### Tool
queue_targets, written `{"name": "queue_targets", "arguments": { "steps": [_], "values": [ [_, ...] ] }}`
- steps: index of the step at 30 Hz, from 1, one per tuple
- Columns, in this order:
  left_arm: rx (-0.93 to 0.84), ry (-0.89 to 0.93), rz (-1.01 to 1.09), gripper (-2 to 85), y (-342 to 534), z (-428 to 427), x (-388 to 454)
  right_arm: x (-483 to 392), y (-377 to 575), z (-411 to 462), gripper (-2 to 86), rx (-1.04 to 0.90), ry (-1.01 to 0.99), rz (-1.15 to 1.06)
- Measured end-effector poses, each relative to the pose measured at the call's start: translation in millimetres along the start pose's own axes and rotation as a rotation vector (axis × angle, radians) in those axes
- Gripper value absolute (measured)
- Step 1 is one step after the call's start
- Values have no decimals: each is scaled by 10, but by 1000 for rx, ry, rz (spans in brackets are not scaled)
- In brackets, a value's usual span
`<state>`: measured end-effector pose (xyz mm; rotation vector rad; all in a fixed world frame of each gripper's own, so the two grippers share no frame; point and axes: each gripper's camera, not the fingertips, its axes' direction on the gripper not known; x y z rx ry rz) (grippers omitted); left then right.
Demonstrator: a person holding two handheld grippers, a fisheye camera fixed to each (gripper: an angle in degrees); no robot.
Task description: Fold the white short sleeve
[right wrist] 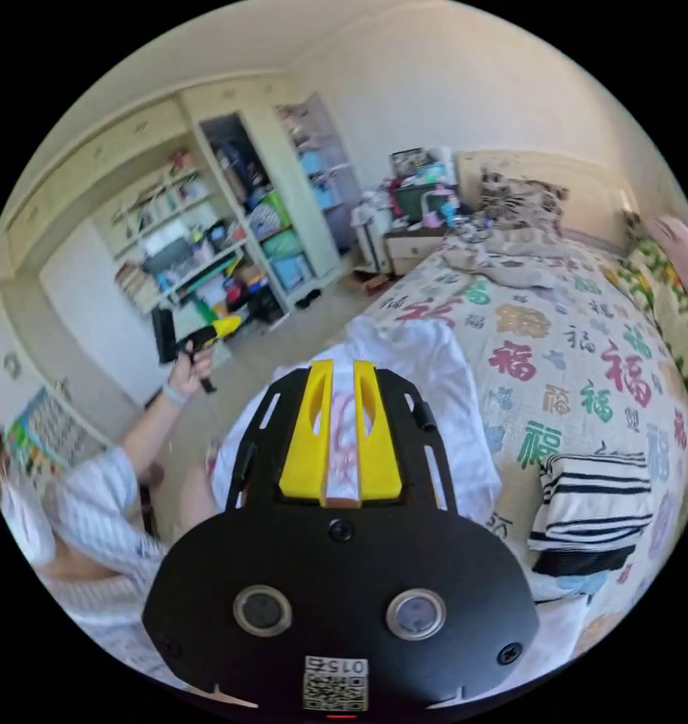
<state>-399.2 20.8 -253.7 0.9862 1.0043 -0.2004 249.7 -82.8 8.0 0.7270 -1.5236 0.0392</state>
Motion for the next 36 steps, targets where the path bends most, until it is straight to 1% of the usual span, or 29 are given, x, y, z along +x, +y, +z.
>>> {"name": "queue_targets", "arguments": {
  "steps": [1, 2, 4, 5, 7, 8, 9, 10, 11, 12, 14, 16, 21, 24, 29, 31, 33, 34, 35, 36],
  "values": [
    [-86, -23, 44, 76, 350, -49, 182, -252, 353, 49, 79, -75, 27, -92],
    [-123, -23, 58, 82, 538, -74, 269, -366, 536, 80, 83, -112, 43, -121],
    [-283, -7, 58, 102, 1255, -100, 588, -758, 1223, 257, 103, -261, 62, -188],
    [-326, -4, 54, 106, 1411, -81, 661, -840, 1367, 317, 108, -305, 66, -199],
    [-489, -75, 48, 114, 1884, 82, 922, -1105, 1809, 602, 124, -467, 132, -241],
    [-528, -97, 60, 115, 1961, 143, 982, -1153, 1881, 681, 129, -504, 164, -258],
    [-593, -152, 96, 114, 2074, 273, 1085, -1219, 1985, 839, 126, -558, 256, -282],
    [-603, -235, 151, 107, 2135, 367, 1175, -1253, 2052, 978, 111, -585, 348, -307],
    [-597, -289, 174, 94, 2149, 399, 1211, -1260, 2077, 1041, 97, -600, 383, -320],
    [-594, -342, 217, 67, 2164, 453, 1254, -1275, 2098, 1100, 76, -608, 362, -331],
    [-603, -335, 215, 38, 2162, 492, 1247, -1264, 2078, 1052, 54, -591, 351, -299],
    [-596, -309, 203, 13, 2165, 428, 1239, -1242, 2091, 857, 37, -559, 405, -259],
    [-568, -340, 185, 1, 2183, 38, 1235, -1359, 2238, 351, 20, -568, 434, -222],
    [-537, -293, 114, -1, 2229, -198, 1145, -1535, 2327, 138, 8, -603, 409, -227],
    [-616, -274, 108, 0, 2415, -131, 1099, -1707, 2377, 12, 9, -650, 391, -206],
    [-680, -265, 80, 3, 2560, 36, 963, -1564, 2383, 52, 16, -677, 368, -124],
    [-690, -218, 36, 7, 2617, 43, 822, -1396, 2362, -5, 28, -695, 376, -31],
    [-657, -160, -7, 12, 2616, -43, 709, -1284, 2307, -150, 32, -657, 352, 39],
    [-632, -141, -33, 15, 2602, -103, 646, -1231, 2267, -244, 35, -626, 331, 70],
    [-561, -138, -77, 22, 2544, -252, 521, -1132, 2159, -457, 40, -537, 284, 121]
  ]
}}
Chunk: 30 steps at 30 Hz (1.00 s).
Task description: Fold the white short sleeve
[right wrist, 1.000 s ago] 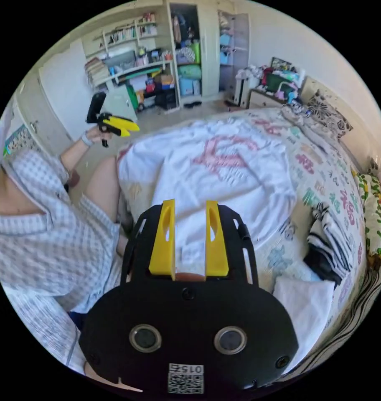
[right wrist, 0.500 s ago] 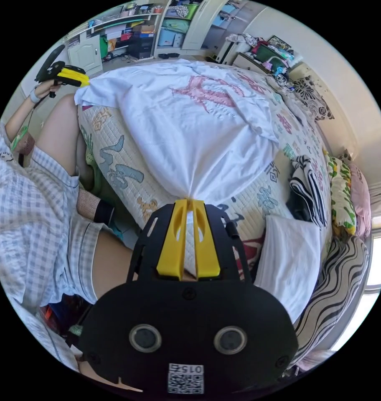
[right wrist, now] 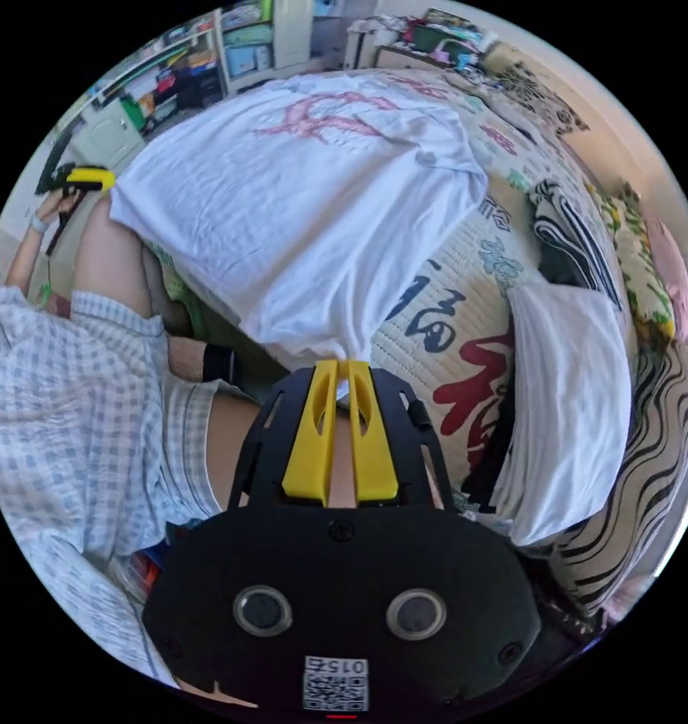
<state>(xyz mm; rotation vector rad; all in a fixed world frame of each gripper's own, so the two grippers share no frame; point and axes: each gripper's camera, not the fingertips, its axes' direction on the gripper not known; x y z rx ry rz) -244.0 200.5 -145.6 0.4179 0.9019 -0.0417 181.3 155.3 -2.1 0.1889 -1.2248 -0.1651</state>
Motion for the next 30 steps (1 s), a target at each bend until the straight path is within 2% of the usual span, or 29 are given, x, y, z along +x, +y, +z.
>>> {"name": "queue_targets", "arguments": {
  "steps": [2, 4, 6, 8, 11, 14, 16, 18, 20, 21, 22, 24, 27, 30],
  "values": [
    [153, -27, -42, 38, -24, -262, -175, 216, -70, -331, 49, 151, -56, 52],
    [309, -107, -12, 62, -257, -458, -284, 391, -352, -644, 67, 289, -26, 56],
    [332, -163, 34, 76, -590, -407, -320, 407, -714, -740, 95, 306, 22, -11],
    [326, -149, 80, 81, -966, -225, -366, 408, -1100, -748, 108, 286, 75, -52],
    [318, 18, 131, 73, -1480, 219, -459, 505, -1600, -735, 103, 265, 125, -81],
    [311, 142, 163, 73, -1778, 686, -445, 861, -1946, -681, 88, 227, 213, 22],
    [254, 57, 175, 80, -1917, 1027, -429, 1122, -2147, -719, 86, 177, 78, 61],
    [224, -57, 158, 85, -1983, 1209, -518, 1041, -2222, -873, 104, 210, -50, -66],
    [210, -161, 119, 92, -2039, 1319, -703, 833, -2299, -989, 126, 213, -8, -202],
    [208, -215, 91, 96, -2082, 1368, -854, 718, -2372, -1011, 134, 196, 93, -251],
    [205, -248, 68, 101, -2143, 1415, -1013, 660, -2461, -1004, 134, 188, 201, -265],
    [163, -298, 53, 107, -2279, 1538, -1224, 707, -2617, -986, 116, 183, 272, -252],
    [54, -390, 61, 94, -2503, 1861, -1521, 1035, -2904, -939, 84, 71, 225, -203],
    [30, -305, 69, 31, -2588, 2011, -1843, 1517, -2992, -1244, 28, 99, 92, -98]
  ]
}}
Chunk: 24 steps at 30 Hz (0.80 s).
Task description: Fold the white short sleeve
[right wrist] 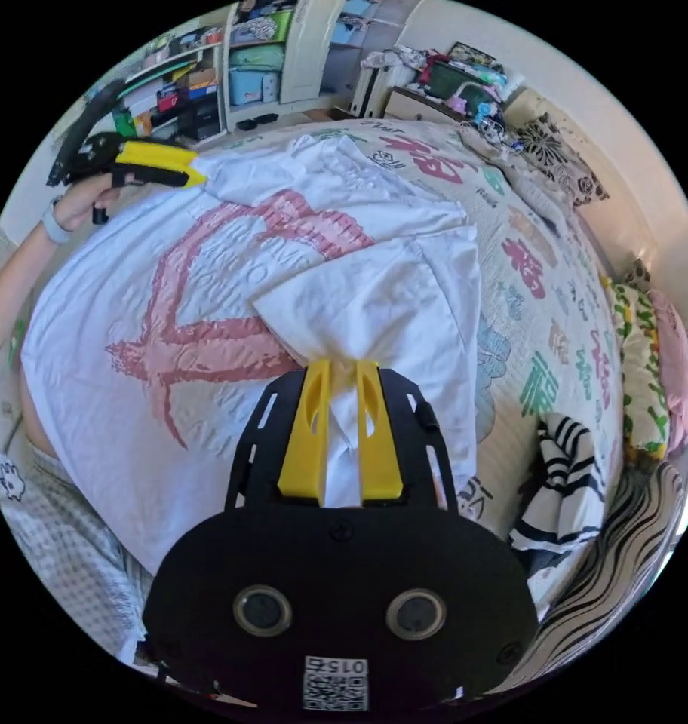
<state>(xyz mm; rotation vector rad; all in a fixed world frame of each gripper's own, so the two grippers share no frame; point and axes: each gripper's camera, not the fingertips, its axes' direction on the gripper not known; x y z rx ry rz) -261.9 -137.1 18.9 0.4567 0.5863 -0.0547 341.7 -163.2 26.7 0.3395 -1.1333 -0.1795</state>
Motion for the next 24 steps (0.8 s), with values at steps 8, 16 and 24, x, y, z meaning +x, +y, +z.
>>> {"name": "queue_targets", "arguments": {
  "steps": [8, 16, 24],
  "values": [
    [348, 184, -737, 25, 797, -57, -1846, 2278, 413, -1097, 6, 214, 19, 631],
    [357, 184, -942, 98, 1642, 257, -2288, 3656, 1347, -2137, 89, 332, -127, 827],
    [537, 504, -583, 141, 727, 198, -1157, 5018, 2242, -2672, 178, 244, -124, 1006]
  ]
}}
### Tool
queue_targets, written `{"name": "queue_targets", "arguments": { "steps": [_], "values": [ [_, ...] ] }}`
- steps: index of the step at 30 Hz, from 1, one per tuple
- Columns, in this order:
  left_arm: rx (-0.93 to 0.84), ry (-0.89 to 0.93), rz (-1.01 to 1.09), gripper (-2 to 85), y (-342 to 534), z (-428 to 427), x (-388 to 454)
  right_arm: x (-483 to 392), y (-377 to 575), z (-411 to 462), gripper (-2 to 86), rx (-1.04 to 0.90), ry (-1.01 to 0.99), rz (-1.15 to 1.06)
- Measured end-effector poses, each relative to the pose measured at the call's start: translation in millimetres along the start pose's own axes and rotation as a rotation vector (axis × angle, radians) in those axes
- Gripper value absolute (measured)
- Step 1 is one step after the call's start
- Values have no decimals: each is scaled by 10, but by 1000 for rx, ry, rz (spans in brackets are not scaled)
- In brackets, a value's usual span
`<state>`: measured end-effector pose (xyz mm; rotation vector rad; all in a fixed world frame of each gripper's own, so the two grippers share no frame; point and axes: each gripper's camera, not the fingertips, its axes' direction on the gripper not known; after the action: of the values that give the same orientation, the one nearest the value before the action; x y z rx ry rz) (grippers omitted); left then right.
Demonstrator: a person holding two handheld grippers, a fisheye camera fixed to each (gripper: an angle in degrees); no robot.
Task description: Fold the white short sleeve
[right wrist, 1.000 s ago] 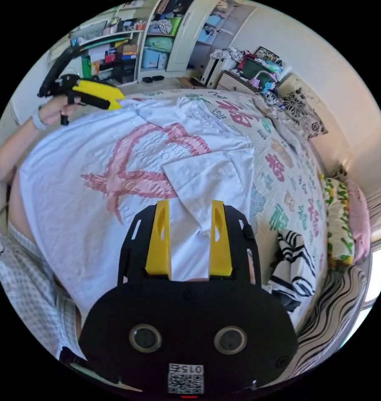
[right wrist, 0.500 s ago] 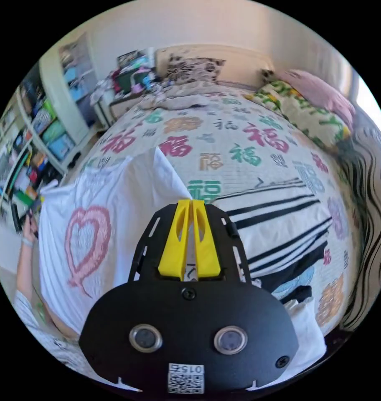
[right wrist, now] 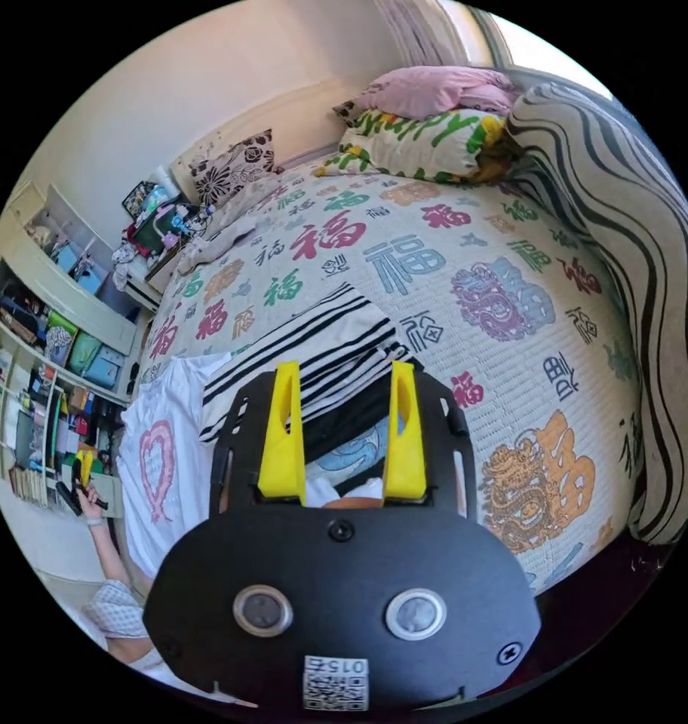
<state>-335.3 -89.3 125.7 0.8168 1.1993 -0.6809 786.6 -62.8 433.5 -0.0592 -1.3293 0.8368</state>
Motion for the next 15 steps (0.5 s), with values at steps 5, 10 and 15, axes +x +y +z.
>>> {"name": "queue_targets", "arguments": {
  "steps": [5, 10, 15],
  "values": [
    [-403, 443, 25, 181, 405, 2175, 963, 547, -542, 117, 233, -125, -95, 88],
    [-610, 516, -71, 230, 932, 3983, 1576, 839, -1043, 328, 238, -226, -243, 110],
    [-636, 433, -168, 240, 1242, 4740, 1573, 813, -1239, 483, 186, -292, -326, -3]
  ]
}}
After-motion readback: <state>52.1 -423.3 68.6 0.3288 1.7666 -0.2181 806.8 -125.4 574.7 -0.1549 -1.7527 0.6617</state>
